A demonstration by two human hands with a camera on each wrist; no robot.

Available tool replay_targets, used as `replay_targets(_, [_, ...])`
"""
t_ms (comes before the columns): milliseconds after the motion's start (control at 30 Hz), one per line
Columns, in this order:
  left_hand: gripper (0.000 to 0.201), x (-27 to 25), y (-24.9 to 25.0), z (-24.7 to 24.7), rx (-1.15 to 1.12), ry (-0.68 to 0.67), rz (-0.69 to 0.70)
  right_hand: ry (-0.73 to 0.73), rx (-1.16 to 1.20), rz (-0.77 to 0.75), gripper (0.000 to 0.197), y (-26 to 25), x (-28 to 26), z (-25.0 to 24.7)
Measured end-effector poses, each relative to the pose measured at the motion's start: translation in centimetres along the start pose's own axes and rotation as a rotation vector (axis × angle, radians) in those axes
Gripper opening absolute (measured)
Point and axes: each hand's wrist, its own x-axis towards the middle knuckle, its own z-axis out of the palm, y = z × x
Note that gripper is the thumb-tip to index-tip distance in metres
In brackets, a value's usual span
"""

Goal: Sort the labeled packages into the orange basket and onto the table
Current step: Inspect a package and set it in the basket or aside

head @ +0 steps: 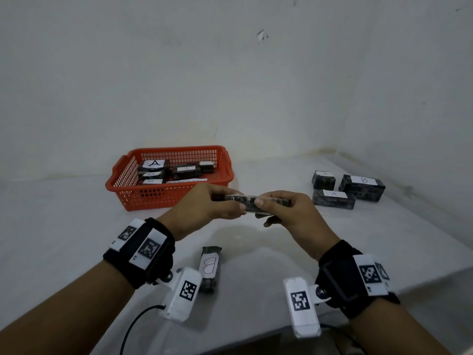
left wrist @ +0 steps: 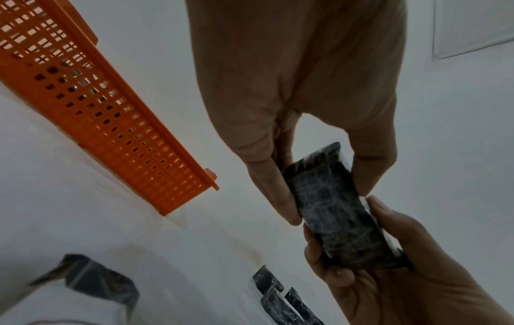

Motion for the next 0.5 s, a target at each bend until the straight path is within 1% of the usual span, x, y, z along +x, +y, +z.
replay_targets(67, [0.023, -0.14, -0.08, -0.15, -0.012, 0.008, -0.014, -0.05, -0.008, 0.022, 0.023, -0.03, -0.25, -0.03])
replay_targets(133, [0.025, -0.3, -0.05, -0.28, -0.061, 0.002, -0.025, -0.071, 0.018, 0.025, 0.025, -0.16, -0.48, -0.13])
replay_targets(233, [0.03, -0.48, 0.04, -0.2, -0.125, -0.012, -0.026, -0.05, 0.026, 0.019, 0.025, -0.43, -0.58, -0.39])
replay_targets(333, [0.028, -0.39, -0.02, -0.06, -0.104, 0.001, -0.019, -0.054, 0.012, 0.042, 0.026, -0.61, -0.61, -0.51])
replay_targets(400, [0.026, -0.38, -0.07, -0.26, -0.079, 0.023, -0.017, -0.078, 0.082, 0.065, 0.028, -0.6, -0.62, -0.61])
replay_targets(500, [0.028, -0.49, -0.13, -0.6, -0.1, 0.031, -0.033, -0.035, 0.192, 0.084, 0.027, -0.39, -0.64, -0.91])
